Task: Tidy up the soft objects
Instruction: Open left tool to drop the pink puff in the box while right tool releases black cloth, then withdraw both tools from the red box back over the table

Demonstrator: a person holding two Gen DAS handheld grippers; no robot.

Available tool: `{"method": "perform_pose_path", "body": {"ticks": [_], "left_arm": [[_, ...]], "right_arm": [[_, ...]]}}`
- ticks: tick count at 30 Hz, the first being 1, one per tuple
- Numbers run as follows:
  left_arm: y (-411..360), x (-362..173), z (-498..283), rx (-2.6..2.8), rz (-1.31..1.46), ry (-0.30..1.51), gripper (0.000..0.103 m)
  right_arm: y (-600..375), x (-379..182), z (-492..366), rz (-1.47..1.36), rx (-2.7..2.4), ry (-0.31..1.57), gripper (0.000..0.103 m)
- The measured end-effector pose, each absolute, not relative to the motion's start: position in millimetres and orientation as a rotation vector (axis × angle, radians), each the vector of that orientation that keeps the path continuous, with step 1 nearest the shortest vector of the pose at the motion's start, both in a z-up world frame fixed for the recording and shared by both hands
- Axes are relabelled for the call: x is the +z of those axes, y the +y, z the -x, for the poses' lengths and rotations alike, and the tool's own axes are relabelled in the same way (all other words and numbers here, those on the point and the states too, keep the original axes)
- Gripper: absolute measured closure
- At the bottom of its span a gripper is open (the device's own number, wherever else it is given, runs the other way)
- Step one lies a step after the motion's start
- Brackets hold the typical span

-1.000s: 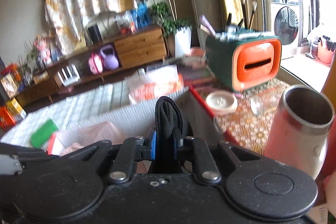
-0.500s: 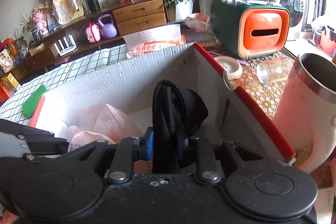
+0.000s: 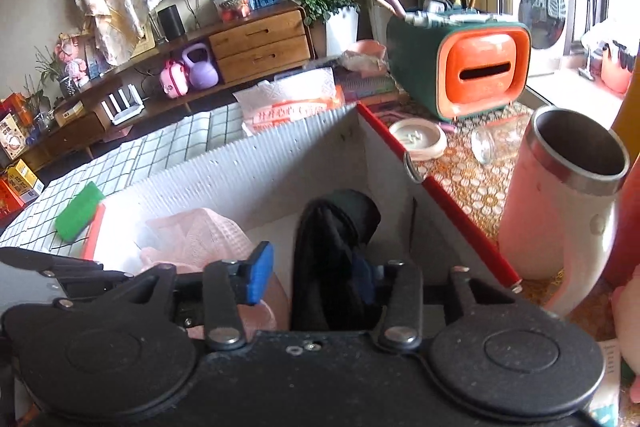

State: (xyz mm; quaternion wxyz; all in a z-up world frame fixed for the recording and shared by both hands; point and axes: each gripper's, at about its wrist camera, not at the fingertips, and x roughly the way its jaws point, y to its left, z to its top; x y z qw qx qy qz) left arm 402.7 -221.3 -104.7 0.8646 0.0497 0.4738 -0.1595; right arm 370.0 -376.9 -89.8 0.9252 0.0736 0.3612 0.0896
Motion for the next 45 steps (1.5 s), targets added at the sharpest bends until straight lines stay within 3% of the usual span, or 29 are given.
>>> {"method": "perform_pose_path", "body": {"ticks": [1,3,4,26,30,35,45], "left_arm": [[-220.6,-102.5,-401.0,-0.331,-0.103,0.985,0.067],[-218.3,-98.7,-398.3,-0.325,-0.090,0.976,0.030],[-217.1,-97.4,-397.4,-0.325,-0.082,0.975,0.027],[-163.8,-31.2,-315.6,-0.328,-0.061,0.784,0.027],[-143.9,-16.4,-291.9,-0.337,-0.052,0.762,0.021],[-116.5,3.1,-258.1,-0.341,-0.059,0.722,0.019],[-53.0,30.6,-195.1,-0.302,-0.049,0.633,0.003]], "right_arm": [[-376.5,-87.0,-367.9,-0.148,0.182,0.734,0.053],[-376.6,-82.4,-363.1,-0.152,0.182,0.725,0.047],[-376.8,-80.1,-361.1,-0.154,0.182,0.721,0.046],[-352.9,-13.5,-271.2,-0.127,0.283,0.569,0.010],[-336.4,-2.9,-249.3,-0.103,0.316,0.537,0.004],[-318.3,10.1,-223.8,-0.090,0.353,0.488,0.001],[-273.6,16.3,-186.3,-0.083,0.431,0.461,0.000]]}}
